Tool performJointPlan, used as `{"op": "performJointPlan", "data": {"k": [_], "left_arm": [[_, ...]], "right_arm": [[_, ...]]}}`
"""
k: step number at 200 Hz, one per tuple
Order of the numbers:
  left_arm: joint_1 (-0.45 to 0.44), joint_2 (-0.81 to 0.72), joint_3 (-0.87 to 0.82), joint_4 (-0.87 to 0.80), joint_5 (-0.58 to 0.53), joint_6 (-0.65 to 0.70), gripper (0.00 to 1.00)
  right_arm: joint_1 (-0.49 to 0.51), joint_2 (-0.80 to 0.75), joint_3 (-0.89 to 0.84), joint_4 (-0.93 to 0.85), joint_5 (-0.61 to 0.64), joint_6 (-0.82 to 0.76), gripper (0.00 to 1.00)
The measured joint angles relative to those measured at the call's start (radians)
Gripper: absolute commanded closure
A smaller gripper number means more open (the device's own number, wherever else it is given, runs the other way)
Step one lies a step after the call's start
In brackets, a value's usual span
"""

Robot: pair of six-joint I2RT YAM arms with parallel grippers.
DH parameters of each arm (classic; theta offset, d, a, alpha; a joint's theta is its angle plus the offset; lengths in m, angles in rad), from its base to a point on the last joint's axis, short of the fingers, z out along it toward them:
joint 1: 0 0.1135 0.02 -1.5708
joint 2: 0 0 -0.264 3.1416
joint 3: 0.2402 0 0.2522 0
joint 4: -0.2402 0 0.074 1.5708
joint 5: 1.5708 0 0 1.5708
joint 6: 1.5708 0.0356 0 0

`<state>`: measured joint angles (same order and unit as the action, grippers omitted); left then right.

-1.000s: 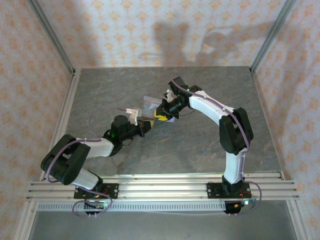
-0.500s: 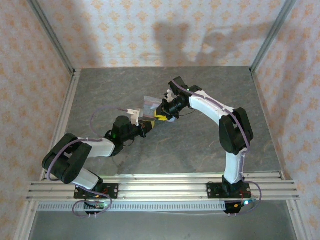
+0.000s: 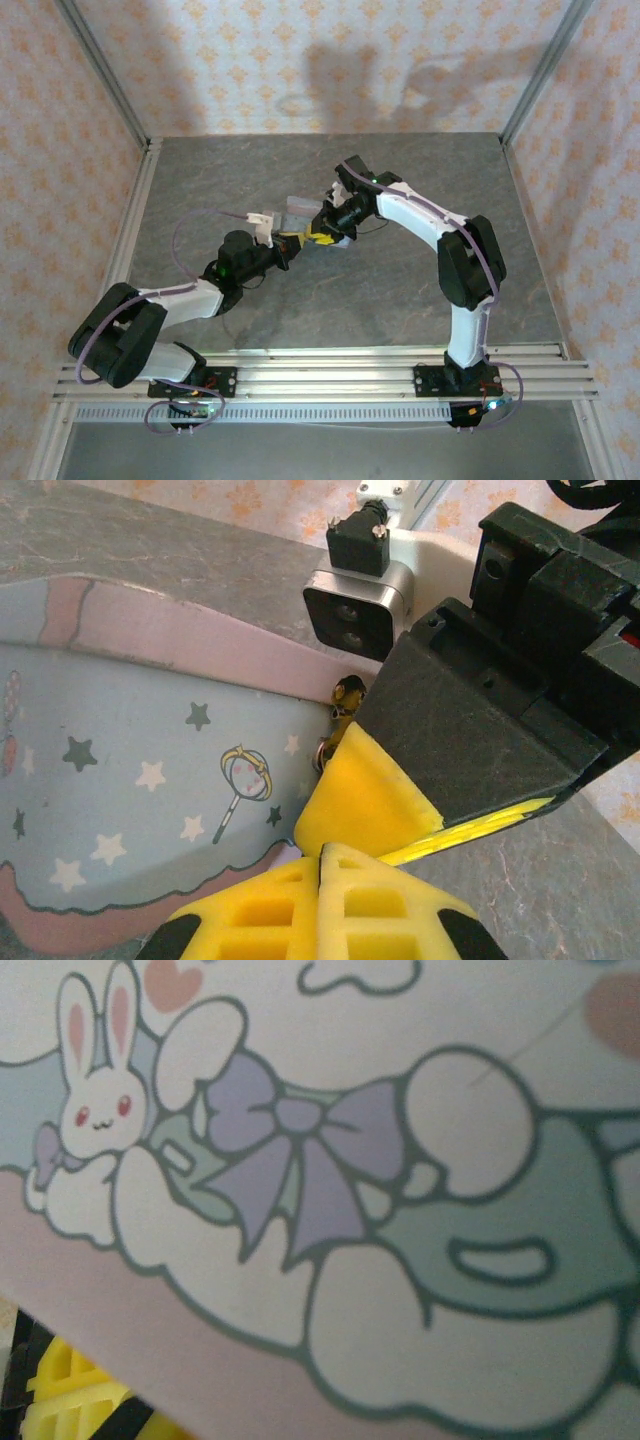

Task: Unlock a padlock with a key

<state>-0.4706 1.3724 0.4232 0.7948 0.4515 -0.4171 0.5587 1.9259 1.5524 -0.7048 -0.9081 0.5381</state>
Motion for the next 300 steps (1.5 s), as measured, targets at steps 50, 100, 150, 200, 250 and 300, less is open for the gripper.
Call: {"op": "performJointPlan", "data": {"k": [50, 100, 150, 200, 250, 300], "left_arm": [[0.0, 0.011, -0.001, 0.025, 0.0, 0.0, 1.0], [0.0, -0.012, -0.037, 0.007, -0.011, -0.001, 1.0], [0.0, -0.13, -0.105, -0.072, -0.032, -0.003, 1.0], [0.005, -0.353, -0.14, -0.253, -0.072, -0.014, 1.0], [0.021, -0.625, -0.177, -0.426, -0.1, -0.067, 1.0], [0.029, -0.781, -0.172, -0.578, -0.12, -0.111, 1.0]], "right_arm": [[0.0, 0.0, -0.004, 0.002, 0.003, 0.019, 1.0], [0.008, 0.0, -0.031, 0.021, 0.024, 0.027, 1.0], [0.012, 0.003, -0.07, 0.105, 0.105, 0.029, 1.0], [0.019, 0.017, -0.197, 0.33, 0.248, 0.007, 1.0], [0.039, 0.024, -0.286, 0.5, 0.331, -0.008, 0.64], [0.039, 0.0, -0.34, 0.535, 0.298, -0.01, 0.52]]}}
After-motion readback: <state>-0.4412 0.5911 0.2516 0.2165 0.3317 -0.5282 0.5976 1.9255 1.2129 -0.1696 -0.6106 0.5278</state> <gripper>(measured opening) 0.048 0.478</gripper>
